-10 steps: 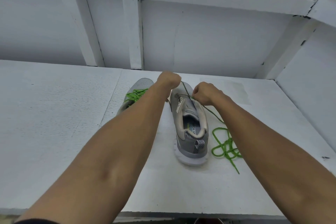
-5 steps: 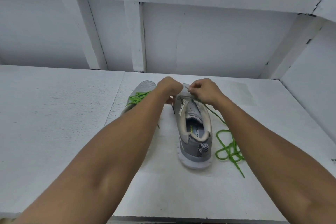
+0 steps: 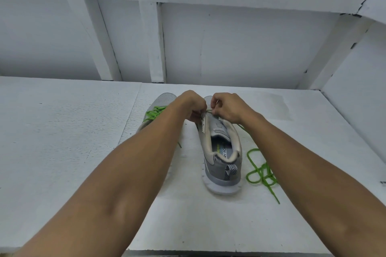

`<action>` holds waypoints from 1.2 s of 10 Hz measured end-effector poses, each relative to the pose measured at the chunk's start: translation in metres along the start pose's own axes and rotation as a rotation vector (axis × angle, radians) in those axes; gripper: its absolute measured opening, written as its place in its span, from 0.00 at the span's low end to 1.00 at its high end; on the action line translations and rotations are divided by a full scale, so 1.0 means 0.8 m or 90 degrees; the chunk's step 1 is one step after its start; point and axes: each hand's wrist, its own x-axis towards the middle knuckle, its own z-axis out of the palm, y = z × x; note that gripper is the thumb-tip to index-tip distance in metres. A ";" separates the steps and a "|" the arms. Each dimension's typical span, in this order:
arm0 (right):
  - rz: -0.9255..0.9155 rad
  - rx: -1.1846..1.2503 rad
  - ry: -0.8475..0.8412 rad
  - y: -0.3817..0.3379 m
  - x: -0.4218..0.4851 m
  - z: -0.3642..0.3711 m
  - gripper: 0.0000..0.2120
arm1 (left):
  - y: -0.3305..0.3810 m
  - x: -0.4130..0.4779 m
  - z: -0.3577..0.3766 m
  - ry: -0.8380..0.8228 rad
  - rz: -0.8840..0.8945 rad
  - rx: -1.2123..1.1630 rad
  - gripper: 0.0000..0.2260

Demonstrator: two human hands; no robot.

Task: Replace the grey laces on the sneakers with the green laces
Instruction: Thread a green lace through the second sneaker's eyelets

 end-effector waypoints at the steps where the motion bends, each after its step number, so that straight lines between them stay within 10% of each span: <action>1: -0.006 -0.040 -0.004 -0.004 0.002 0.000 0.12 | -0.003 0.001 -0.001 -0.002 -0.002 -0.033 0.09; 5: -0.016 -0.084 0.070 -0.015 0.003 0.015 0.08 | -0.005 0.007 0.006 0.014 0.052 -0.040 0.11; 9: 0.216 0.002 -0.064 -0.023 -0.089 -0.018 0.16 | -0.020 0.028 0.014 0.074 0.098 -0.012 0.11; 12: 0.242 0.145 0.198 -0.012 -0.107 0.036 0.11 | 0.003 0.014 -0.053 0.156 0.193 -0.125 0.12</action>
